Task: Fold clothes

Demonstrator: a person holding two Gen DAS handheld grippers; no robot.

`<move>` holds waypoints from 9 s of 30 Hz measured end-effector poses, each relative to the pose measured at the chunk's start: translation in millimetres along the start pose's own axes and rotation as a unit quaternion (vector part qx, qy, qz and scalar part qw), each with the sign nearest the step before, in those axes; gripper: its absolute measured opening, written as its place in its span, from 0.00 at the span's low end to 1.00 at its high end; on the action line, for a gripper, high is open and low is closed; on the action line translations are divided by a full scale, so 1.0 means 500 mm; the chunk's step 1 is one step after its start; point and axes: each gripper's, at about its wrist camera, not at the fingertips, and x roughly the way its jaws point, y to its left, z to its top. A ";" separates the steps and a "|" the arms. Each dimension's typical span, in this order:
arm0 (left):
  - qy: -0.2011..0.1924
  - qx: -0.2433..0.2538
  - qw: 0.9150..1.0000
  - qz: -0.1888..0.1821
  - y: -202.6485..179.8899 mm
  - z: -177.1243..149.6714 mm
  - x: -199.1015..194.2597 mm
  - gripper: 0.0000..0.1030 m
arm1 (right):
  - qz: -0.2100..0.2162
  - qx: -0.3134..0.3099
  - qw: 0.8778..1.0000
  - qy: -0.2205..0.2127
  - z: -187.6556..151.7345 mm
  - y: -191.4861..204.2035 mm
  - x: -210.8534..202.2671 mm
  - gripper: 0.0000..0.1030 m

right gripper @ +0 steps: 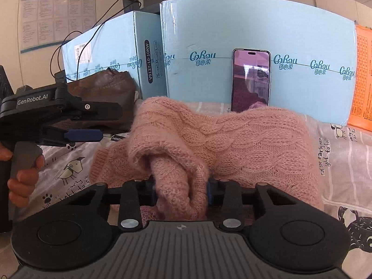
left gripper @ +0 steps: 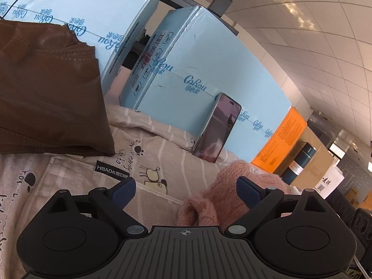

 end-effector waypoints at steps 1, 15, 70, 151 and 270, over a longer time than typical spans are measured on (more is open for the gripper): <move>0.010 0.000 1.000 -0.005 -0.002 -0.005 0.009 0.92 | 0.003 0.002 1.000 -0.005 0.000 -0.004 -0.006 0.21; 0.123 0.041 0.988 -0.084 -0.061 -0.062 0.111 0.47 | -0.056 0.034 0.990 -0.123 0.017 -0.059 -0.110 0.18; 0.032 0.121 0.991 0.049 -0.003 -0.007 0.036 0.22 | -0.177 0.060 0.982 0.016 -0.015 -0.231 -0.046 0.16; -0.025 0.560 0.820 -0.120 -0.165 -0.058 -0.102 0.16 | 0.119 -0.178 0.973 0.090 0.076 -0.257 0.016 0.26; 0.099 0.357 0.929 0.021 -0.110 -0.151 -0.145 0.94 | 0.025 0.042 0.998 0.035 -0.119 -0.072 -0.263 0.08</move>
